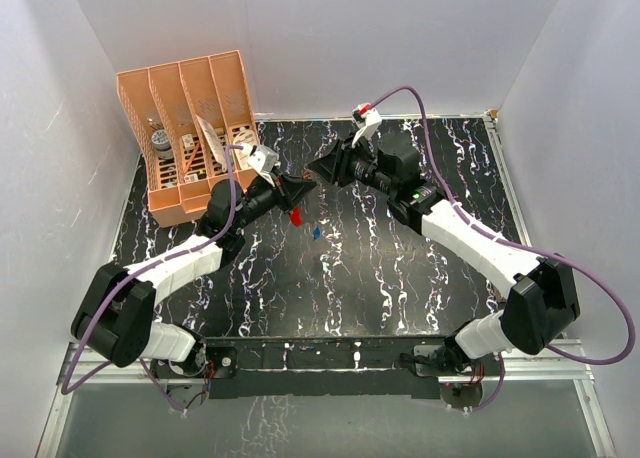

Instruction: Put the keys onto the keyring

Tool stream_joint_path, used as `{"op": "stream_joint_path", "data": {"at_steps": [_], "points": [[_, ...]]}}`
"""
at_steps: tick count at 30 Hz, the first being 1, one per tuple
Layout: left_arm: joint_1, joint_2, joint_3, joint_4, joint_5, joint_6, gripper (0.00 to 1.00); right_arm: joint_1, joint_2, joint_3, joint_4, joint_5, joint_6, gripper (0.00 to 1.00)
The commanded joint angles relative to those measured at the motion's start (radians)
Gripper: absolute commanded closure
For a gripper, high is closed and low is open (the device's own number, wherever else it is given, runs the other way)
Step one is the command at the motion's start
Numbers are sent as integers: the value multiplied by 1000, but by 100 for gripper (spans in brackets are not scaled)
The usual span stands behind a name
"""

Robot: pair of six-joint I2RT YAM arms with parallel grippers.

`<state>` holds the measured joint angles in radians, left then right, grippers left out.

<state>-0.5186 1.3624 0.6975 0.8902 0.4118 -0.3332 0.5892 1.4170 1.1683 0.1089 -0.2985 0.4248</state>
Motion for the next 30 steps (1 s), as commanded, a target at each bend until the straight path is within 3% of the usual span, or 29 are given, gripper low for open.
{"op": "stream_joint_path", "data": {"at_steps": [1, 5, 15, 24, 30], "points": [[-5, -20, 20, 60, 11, 0, 100, 6, 10, 36, 50, -2, 5, 79], [-5, -23, 19, 61, 11, 1, 100, 6, 14, 33, 52, -2, 8, 81], [-6, -27, 19, 10, 5, 59, 100, 6, -5, 50, 22, 33, -9, 100], [-5, -11, 5, -98, -126, 323, 100, 6, 8, 234, -286, 67, -139, 100], [-6, 24, 43, -124, -191, 382, 100, 6, 50, 358, -490, 83, -195, 100]]}}
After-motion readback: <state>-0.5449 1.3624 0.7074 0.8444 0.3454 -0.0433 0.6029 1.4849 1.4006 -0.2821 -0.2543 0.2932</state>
